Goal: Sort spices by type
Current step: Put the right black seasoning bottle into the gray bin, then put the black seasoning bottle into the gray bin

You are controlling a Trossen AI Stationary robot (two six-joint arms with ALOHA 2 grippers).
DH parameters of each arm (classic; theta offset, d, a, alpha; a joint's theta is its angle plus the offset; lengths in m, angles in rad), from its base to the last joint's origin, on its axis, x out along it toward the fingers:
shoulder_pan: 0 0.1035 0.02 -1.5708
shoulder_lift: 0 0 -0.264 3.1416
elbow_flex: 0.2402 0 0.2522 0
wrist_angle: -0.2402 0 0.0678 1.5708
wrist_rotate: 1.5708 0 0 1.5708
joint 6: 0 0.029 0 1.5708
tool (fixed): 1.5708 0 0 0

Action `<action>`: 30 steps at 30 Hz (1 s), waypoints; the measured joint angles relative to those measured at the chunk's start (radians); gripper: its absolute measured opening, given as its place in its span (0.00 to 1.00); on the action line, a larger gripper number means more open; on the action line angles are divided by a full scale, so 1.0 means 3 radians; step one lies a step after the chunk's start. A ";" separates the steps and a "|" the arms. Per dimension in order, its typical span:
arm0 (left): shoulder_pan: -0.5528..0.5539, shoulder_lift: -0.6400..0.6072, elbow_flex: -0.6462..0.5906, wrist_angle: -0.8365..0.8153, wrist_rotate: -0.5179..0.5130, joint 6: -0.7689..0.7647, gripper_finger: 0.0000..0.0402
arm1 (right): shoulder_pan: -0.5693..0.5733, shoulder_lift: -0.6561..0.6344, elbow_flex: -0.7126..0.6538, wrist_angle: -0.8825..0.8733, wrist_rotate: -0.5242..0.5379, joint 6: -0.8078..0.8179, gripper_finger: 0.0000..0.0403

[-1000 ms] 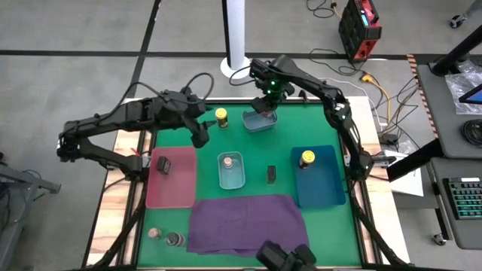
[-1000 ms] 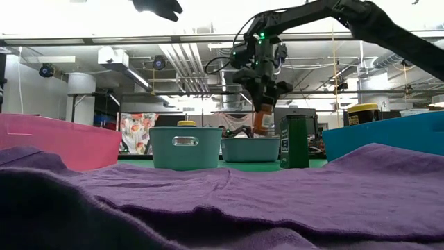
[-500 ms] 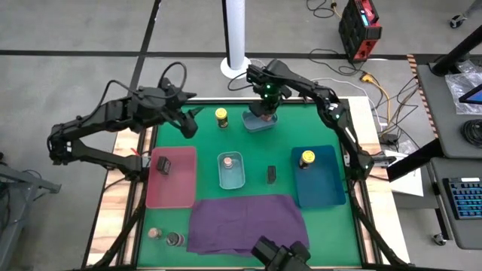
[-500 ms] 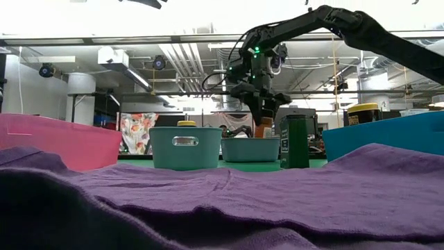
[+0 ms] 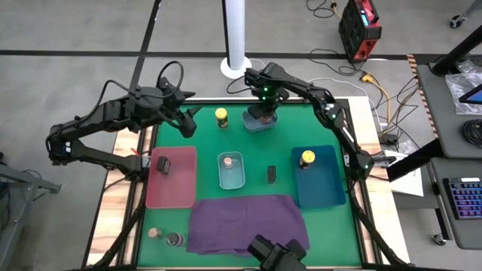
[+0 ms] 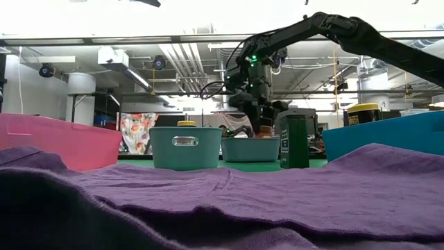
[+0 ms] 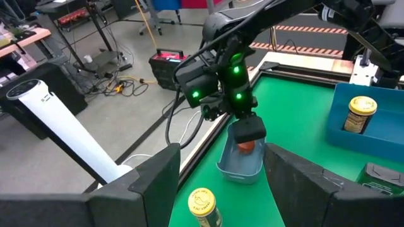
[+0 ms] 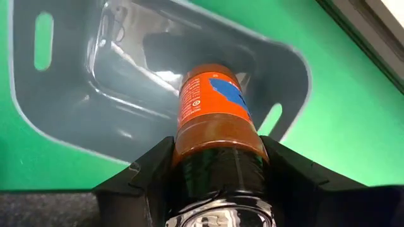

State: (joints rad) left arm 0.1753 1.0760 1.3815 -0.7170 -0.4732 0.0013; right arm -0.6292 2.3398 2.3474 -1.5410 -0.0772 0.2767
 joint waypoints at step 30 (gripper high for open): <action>0.0000 0.0001 -0.0004 -0.0008 -0.0058 0.0024 0.52 | -0.0013 -0.0089 0.0024 0.0049 0.0120 -0.0024 0.77</action>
State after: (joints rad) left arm 0.1753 1.0763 1.3804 -0.7193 -0.4908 0.0085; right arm -0.6331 2.3132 2.3547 -1.5262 -0.0414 0.2695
